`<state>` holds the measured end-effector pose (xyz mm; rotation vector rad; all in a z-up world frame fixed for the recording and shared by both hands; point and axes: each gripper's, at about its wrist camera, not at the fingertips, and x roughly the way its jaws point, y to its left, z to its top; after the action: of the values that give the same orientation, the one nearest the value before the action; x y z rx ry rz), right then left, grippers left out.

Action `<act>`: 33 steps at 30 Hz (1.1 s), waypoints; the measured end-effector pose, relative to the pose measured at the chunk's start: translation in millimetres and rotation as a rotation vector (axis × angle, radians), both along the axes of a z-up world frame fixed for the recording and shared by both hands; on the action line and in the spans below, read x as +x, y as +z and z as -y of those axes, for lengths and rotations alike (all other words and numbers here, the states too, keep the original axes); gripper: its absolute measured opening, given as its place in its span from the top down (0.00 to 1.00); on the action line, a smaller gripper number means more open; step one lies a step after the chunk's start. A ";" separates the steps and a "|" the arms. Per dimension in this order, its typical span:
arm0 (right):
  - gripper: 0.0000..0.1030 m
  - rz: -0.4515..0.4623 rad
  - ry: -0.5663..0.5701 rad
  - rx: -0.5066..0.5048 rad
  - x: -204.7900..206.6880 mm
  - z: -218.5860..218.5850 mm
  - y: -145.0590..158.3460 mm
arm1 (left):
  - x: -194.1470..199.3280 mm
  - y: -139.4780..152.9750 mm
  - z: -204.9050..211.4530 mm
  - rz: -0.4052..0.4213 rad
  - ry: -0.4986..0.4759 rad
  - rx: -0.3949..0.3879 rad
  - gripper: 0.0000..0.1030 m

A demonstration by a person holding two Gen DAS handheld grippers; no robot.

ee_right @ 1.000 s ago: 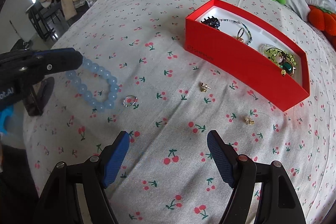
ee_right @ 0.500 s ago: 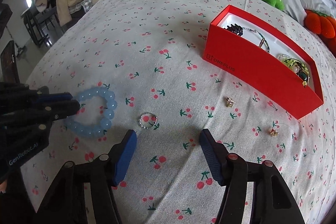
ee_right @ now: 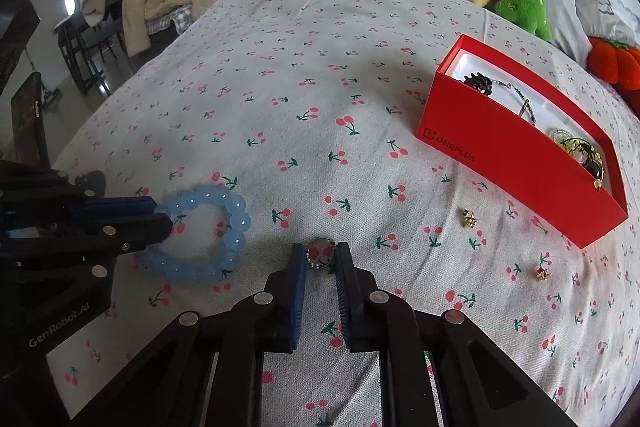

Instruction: Organize jewelry

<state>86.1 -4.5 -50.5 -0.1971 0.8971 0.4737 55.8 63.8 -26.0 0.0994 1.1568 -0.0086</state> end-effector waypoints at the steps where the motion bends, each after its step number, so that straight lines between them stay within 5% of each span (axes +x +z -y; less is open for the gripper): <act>1: 0.93 -0.004 -0.001 0.000 0.2 1.0 0.5 | 0.0 0.5 0.5 0.002 0.000 0.000 0.87; 19: 0.95 -0.091 0.006 0.117 14.2 39.3 30.6 | 9.0 38.1 12.8 0.111 -0.025 -0.065 0.87; 29: 0.85 -0.129 -0.010 0.042 8.0 28.3 6.5 | 12.9 33.5 14.9 0.089 -0.012 -0.031 0.87; 32: 0.74 -0.119 -0.009 0.045 5.4 25.5 6.1 | 12.1 30.9 14.1 0.082 -0.017 -0.018 0.87; 33: 0.55 -0.113 -0.013 0.051 4.5 24.6 6.8 | 11.7 30.0 13.3 0.079 -0.016 -0.017 0.87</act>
<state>90.7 -29.1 -43.7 -0.1185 0.9950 0.4989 67.5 50.5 4.1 0.0930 1.0765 -0.0289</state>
